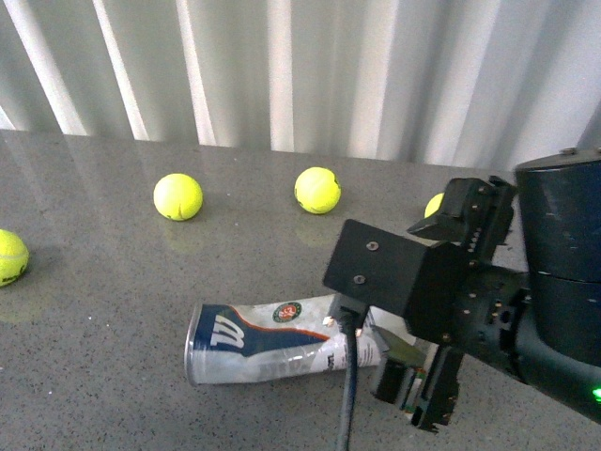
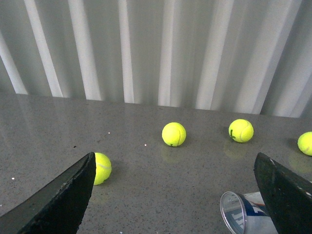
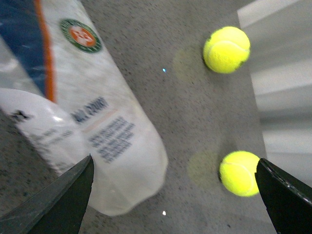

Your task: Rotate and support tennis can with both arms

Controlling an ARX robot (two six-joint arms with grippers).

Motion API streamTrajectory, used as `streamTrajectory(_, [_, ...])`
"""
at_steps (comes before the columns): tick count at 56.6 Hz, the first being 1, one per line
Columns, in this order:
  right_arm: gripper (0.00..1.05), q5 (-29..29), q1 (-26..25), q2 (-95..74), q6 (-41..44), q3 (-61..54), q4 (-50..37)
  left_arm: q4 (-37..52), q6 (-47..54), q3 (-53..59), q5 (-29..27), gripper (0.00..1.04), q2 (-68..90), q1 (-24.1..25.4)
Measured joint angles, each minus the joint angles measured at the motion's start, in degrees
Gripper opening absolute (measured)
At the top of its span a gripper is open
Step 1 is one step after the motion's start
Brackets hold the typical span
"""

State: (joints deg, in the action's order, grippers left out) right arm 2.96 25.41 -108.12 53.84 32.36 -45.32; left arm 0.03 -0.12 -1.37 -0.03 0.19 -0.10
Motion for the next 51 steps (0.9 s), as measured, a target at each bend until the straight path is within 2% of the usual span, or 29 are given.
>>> streamTrajectory(11, [0.97,-0.55,-6.05,7.58,-3.04,-6.69,-3.02,0.00,0.00,0.00,0.02,0.98,0.00,0.00])
streamTrajectory(21, [0.97,2.16,-13.77,13.46,-9.35,-14.12,-11.17,0.00,-0.02,0.00,0.02,0.98,0.00,0.00])
streamTrajectory(31, [0.97,4.09,-25.88,19.04,-11.32,-20.63,-15.98,0.00,0.00,-0.02,0.00,0.98,0.00,0.00])
streamTrajectory(38, [0.97,3.98,-36.48,30.75,-14.43,-24.59,-11.82,0.00,0.00,0.00,0.02,0.98,0.00,0.00])
streamTrajectory(51, [0.97,6.82,-51.25,43.91,-19.65,-29.33,-12.09,0.00,0.00,-0.02,0.02,0.98,0.00,0.00])
